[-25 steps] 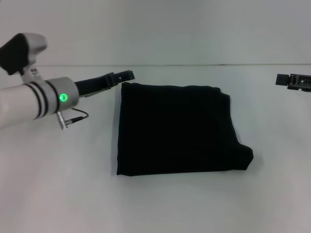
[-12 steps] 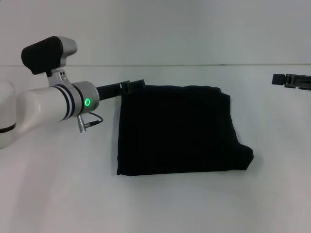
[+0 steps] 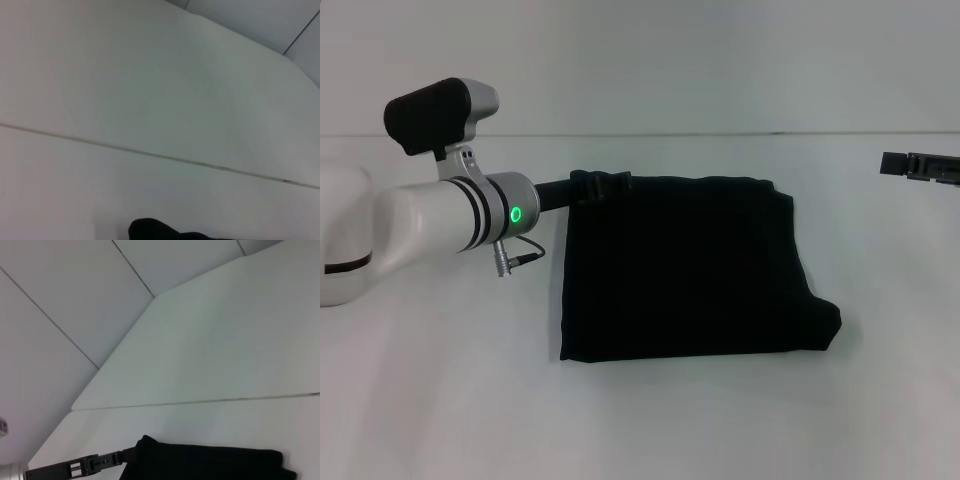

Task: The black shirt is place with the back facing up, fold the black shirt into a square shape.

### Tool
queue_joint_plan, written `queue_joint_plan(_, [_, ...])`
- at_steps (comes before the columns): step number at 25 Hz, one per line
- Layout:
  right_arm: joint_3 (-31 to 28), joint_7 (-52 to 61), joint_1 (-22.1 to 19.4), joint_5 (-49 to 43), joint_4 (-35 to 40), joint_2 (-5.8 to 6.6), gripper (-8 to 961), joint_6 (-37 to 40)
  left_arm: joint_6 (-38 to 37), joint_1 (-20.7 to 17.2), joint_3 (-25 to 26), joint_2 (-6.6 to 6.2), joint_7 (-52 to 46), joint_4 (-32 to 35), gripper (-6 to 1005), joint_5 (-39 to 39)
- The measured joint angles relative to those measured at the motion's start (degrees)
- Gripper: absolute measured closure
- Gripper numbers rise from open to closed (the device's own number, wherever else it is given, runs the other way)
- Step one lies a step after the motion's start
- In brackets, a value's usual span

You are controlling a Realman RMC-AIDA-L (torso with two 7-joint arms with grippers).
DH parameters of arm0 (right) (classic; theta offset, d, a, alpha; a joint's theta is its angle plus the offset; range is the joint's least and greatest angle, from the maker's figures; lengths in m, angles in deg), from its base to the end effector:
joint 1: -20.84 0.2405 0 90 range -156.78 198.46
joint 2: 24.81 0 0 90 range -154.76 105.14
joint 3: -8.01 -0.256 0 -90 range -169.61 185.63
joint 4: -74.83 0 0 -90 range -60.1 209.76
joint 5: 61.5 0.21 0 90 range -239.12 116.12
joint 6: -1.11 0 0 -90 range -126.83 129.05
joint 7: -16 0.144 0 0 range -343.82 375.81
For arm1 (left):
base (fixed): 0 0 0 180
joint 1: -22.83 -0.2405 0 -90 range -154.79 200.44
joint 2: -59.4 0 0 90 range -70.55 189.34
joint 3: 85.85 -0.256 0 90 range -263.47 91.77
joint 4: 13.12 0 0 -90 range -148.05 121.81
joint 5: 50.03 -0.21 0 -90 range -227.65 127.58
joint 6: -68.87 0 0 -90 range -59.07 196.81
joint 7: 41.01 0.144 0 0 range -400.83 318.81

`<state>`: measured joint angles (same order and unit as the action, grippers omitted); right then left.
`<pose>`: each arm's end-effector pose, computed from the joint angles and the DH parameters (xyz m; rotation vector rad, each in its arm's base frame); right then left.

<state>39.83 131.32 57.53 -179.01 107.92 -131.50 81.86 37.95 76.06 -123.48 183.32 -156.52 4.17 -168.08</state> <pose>0.2863 0.3944 0.0958 -2.2814 1.3389 0.7070 -0.2209 0.4493 -0.0756 -1.9707 -1.4113 -0.5125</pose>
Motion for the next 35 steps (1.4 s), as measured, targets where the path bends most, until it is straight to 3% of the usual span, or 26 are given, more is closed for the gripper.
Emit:
queue_joint_plan(6, [0.0,-0.3,-0.1,0.0,-0.1,-0.07,118,-0.3,1.1,0.3,-0.1,0.0,0.0,-0.6,50,0.0])
queue_joint_plan(14, [-0.2,-0.3,-0.3,0.0,0.0,-0.15,117,-0.3,1.5,0.2,-0.1,0.0,2.0,-0.6,323,0.0])
queue_joint_plan(19, [-0.1,-0.4,-0.2,0.0,0.0,-0.21,117,-0.7,2.2,0.3,-0.1,0.0,2.4,-0.9,564,0.0])
queue_joint_plan(31, [-0.1,-0.4,-0.2,0.0,0.2,-0.53,118,-0.9,2.0,0.0,-0.1,0.0,2.7,-1.0,776,0.1])
queue_joint_plan(35, [-0.1,-0.4,-0.4,0.0,0.2,-0.6,152,-1.0,1.8,0.1,-0.1,-0.07,2.5,-0.7,923,0.4])
